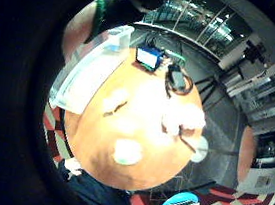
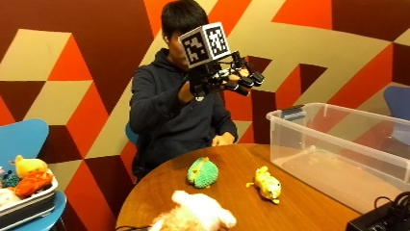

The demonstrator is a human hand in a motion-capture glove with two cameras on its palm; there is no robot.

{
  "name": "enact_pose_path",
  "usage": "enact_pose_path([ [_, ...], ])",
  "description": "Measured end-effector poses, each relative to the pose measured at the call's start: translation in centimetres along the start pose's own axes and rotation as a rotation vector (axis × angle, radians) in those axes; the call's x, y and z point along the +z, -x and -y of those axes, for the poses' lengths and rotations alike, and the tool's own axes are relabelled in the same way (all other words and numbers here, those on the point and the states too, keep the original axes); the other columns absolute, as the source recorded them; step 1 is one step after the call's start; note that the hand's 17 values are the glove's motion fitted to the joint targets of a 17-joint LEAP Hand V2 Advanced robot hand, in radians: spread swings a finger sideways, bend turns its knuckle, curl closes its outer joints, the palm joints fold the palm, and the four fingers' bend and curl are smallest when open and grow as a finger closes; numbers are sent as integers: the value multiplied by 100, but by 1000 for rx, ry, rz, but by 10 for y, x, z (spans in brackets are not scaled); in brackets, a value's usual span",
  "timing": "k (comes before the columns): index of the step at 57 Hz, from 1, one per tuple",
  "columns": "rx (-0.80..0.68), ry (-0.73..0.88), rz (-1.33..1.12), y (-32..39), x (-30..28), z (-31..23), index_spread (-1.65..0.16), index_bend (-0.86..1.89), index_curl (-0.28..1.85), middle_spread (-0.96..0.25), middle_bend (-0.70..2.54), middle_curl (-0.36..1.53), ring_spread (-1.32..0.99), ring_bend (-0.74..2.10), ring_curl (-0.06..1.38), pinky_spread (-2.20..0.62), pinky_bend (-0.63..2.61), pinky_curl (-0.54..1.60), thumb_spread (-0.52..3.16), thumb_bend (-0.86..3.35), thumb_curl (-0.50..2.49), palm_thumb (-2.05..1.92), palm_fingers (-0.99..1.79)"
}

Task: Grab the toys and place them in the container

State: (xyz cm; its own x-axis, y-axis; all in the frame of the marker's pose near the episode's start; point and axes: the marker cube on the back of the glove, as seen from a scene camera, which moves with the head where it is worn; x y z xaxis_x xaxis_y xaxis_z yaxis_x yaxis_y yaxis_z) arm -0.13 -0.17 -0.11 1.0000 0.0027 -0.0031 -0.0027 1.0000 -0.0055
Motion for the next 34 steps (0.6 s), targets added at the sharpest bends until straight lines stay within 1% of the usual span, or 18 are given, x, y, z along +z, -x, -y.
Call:
enact_pose_path([
  [6, 2, 27, -20, 1, -3, 6, -14, 25, 12, -2, 24, 9, -2, 18, 3, 1, 41, 13, 79, 29, 9, 33, 23],
  [13, 10, 130, -40, -7, -5, 8, -19, 19, 16, -2, 23, 13, -3, 20, 5, 2, 45, 18, 113, 33, 15, 32, 17],
  [20, 21, 201, -86, -22, -7, 11, -23, 14, 18, -1, 20, 17, -2, 19, 7, 2, 54, 23, 130, 30, 18, 25, 3],
  [27, 27, 274, -149, -49, -11, 13, -24, 15, 20, -1, 21, 21, -2, 20, 10, 2, 57, 26, 139, 28, 21, 23, -1],
  [34, 38, 344, -160, -82, -13, 12, -25, 15, 22, -1, 20, 23, -2, 21, 12, 2, 58, 27, 142, 26, 24, 22, -4],
])
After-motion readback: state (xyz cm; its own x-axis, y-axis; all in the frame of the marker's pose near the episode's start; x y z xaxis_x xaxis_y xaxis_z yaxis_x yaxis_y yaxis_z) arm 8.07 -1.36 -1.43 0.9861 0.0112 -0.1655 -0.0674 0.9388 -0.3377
